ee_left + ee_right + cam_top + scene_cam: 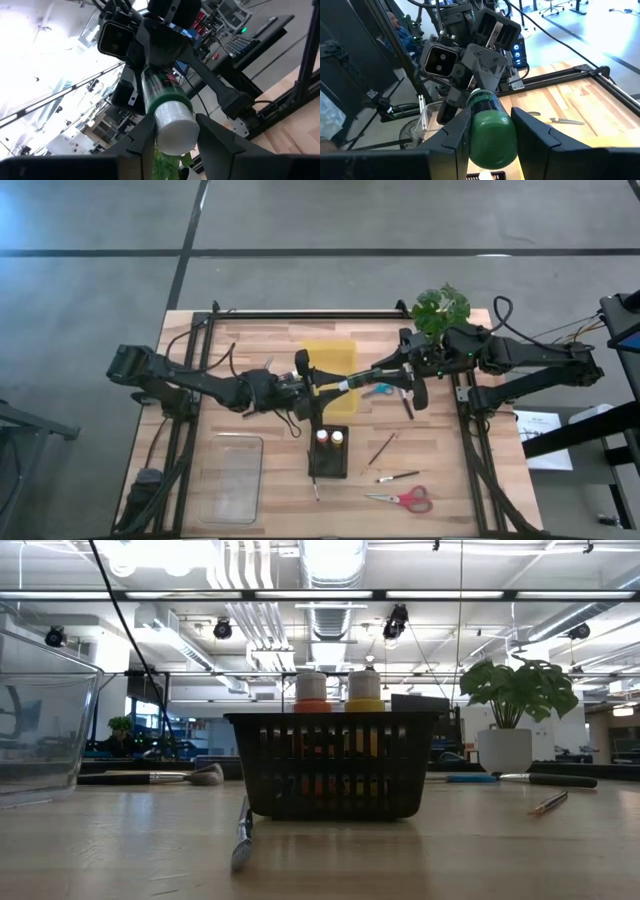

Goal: Pick & Place Paint Supplies
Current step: Put the green paint bottle into the black bin

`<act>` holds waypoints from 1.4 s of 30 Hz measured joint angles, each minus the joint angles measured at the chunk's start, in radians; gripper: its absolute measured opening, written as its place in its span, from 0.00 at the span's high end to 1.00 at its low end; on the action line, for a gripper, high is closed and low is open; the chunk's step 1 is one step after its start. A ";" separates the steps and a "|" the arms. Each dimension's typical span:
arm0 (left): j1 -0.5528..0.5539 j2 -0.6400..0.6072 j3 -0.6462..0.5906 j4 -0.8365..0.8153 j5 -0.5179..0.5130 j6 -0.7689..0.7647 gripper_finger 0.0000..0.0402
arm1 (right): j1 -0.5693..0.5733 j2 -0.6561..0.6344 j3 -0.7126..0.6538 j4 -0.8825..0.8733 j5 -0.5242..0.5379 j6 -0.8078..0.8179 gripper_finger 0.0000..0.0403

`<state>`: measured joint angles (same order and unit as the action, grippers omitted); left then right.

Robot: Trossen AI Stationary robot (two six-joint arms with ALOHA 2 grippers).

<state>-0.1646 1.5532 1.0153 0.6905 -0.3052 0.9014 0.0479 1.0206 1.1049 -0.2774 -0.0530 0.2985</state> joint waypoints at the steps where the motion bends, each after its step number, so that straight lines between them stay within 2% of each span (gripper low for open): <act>1: 0.000 -0.001 0.001 0.003 -0.009 -0.005 0.70 | 0.000 0.000 0.000 0.001 -0.001 -0.003 0.68; 9: 0.000 -0.014 0.000 -0.031 -0.044 -0.042 0.70 | 0.000 0.000 -0.002 0.008 -0.002 -0.017 0.36; 13: 0.001 -0.055 0.002 -0.206 -0.062 -0.089 0.70 | 0.001 -0.008 0.008 0.012 -0.008 -0.031 0.22; 16: -0.012 -0.113 0.003 -0.414 -0.059 -0.120 0.70 | 0.001 -0.024 0.023 0.010 -0.009 -0.041 0.17; 21: -0.080 -0.179 0.140 -0.882 -0.035 -0.224 0.70 | 0.000 -0.041 0.032 -0.008 -0.007 -0.049 0.15; 24: -0.137 -0.158 0.285 -1.148 -0.035 -0.304 0.70 | 0.001 -0.047 0.032 -0.011 -0.007 -0.056 0.15; 28: -0.194 -0.095 0.481 -1.385 -0.034 -0.398 0.70 | 0.000 -0.051 0.032 -0.024 -0.007 -0.069 0.15; 33: -0.224 0.028 0.670 -1.616 -0.030 -0.507 0.70 | 0.001 -0.053 0.032 -0.040 -0.008 -0.072 0.15; 42: -0.235 0.285 0.940 -1.832 0.113 -0.592 0.70 | 0.001 -0.055 0.031 -0.098 -0.007 -0.069 0.15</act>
<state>-0.3996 1.8383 1.9548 -1.1415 -0.1922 0.3092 0.0486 0.9654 1.1360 -0.3759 -0.0605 0.2295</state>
